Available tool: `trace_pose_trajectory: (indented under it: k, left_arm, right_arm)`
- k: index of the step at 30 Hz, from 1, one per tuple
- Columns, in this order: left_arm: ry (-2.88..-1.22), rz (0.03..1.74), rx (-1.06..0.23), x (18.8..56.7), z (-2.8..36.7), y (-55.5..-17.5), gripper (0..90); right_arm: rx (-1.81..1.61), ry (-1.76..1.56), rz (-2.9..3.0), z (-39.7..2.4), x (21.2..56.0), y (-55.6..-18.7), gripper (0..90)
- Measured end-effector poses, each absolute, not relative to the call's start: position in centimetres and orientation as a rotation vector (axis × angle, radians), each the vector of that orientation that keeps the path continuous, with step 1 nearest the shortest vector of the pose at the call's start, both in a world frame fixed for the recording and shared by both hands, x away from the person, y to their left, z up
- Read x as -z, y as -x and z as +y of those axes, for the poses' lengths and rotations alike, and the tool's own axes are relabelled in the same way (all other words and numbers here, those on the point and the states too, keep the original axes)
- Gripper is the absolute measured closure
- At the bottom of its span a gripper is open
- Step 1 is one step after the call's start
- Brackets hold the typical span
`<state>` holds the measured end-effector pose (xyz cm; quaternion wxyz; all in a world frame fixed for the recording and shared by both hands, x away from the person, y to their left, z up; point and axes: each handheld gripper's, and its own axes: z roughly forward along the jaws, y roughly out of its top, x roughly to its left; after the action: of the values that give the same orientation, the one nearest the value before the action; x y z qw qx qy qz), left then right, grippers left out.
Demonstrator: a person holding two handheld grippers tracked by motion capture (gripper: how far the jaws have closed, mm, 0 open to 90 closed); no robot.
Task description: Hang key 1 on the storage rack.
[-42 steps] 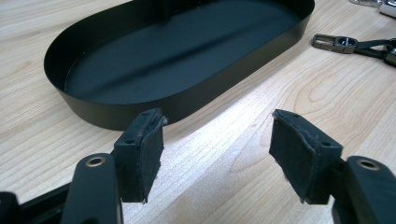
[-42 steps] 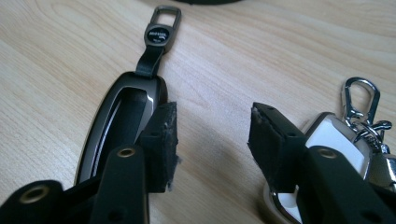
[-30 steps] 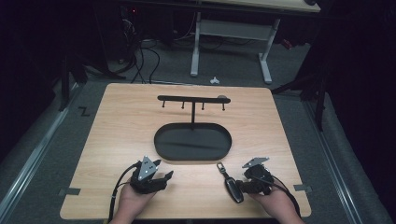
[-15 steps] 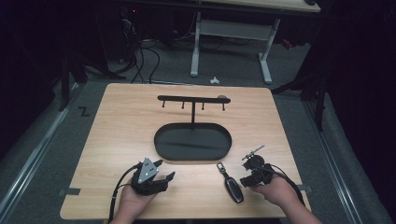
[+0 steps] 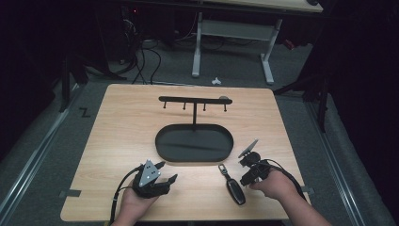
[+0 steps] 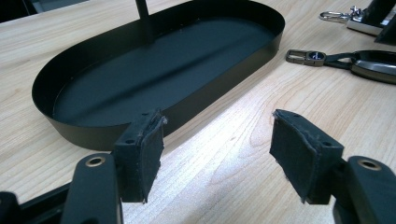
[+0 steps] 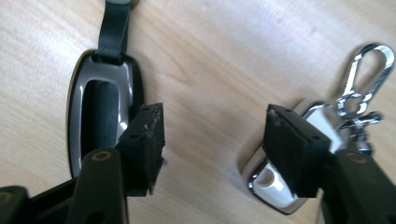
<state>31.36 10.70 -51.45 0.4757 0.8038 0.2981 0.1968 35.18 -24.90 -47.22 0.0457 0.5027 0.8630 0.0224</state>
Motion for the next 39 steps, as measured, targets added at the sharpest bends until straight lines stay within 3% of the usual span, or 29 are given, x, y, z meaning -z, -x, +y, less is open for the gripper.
trace_pose_trajectory:
  k: [14,27,39]
  left_arm:
    - [-1.956,0.715,-0.475,51.4,10.8,-31.5,34.8]
    - [-1.952,0.708,-0.476,51.2,10.8,-31.4,34.8]
    - [-1.976,0.709,-0.495,51.3,10.6,-31.4,34.9]
  right_arm:
    - [-0.105,-1.48,2.631,-22.9,45.6,-35.8,35.6]
    - [-0.087,-1.45,2.715,-19.6,47.6,-37.1,26.6]
    - [-0.044,-1.518,2.703,-19.1,48.8,-37.7,43.7]
